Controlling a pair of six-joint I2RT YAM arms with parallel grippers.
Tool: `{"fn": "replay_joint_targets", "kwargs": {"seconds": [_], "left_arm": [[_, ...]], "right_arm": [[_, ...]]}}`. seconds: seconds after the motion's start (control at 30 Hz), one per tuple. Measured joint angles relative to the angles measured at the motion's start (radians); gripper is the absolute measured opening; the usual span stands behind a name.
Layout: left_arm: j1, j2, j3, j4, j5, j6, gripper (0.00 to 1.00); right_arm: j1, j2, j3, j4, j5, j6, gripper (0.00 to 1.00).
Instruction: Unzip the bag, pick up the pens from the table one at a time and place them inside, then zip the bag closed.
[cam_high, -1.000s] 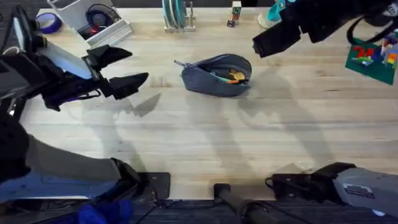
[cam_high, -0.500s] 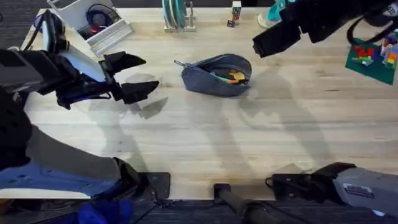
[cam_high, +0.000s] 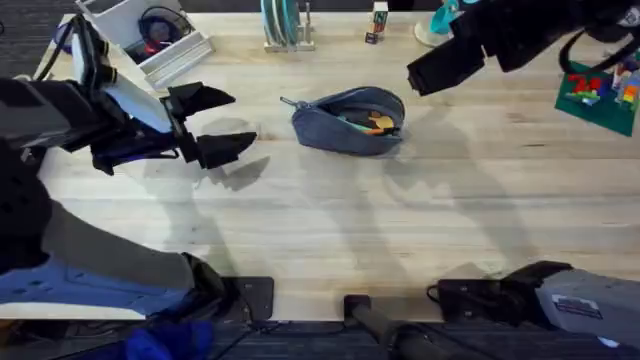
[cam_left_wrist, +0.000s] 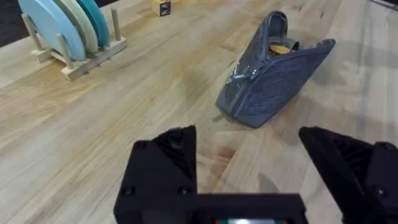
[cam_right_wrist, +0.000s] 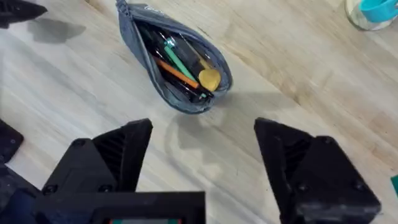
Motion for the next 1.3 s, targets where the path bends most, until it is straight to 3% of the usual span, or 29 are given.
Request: {"fn": "replay_joint_targets", "kwargs": {"seconds": [0.7, 1.03, 1.3], "left_arm": [[0.000, 0.000, 0.000, 0.021, -0.003, 0.000, 0.993], [0.000, 0.000, 0.000, 0.021, -0.003, 0.000, 0.993], [0.000, 0.000, 0.000, 0.021, -0.003, 0.000, 0.993]], "right_arm": [[0.007, 0.000, 0.005, -0.011, -0.016, 0.042, 0.996], [0.109, 0.010, 0.053, -0.011, 0.021, 0.054, 0.994], [0.175, 0.111, 0.125, -0.010, 0.031, 0.053, 0.996]]}}
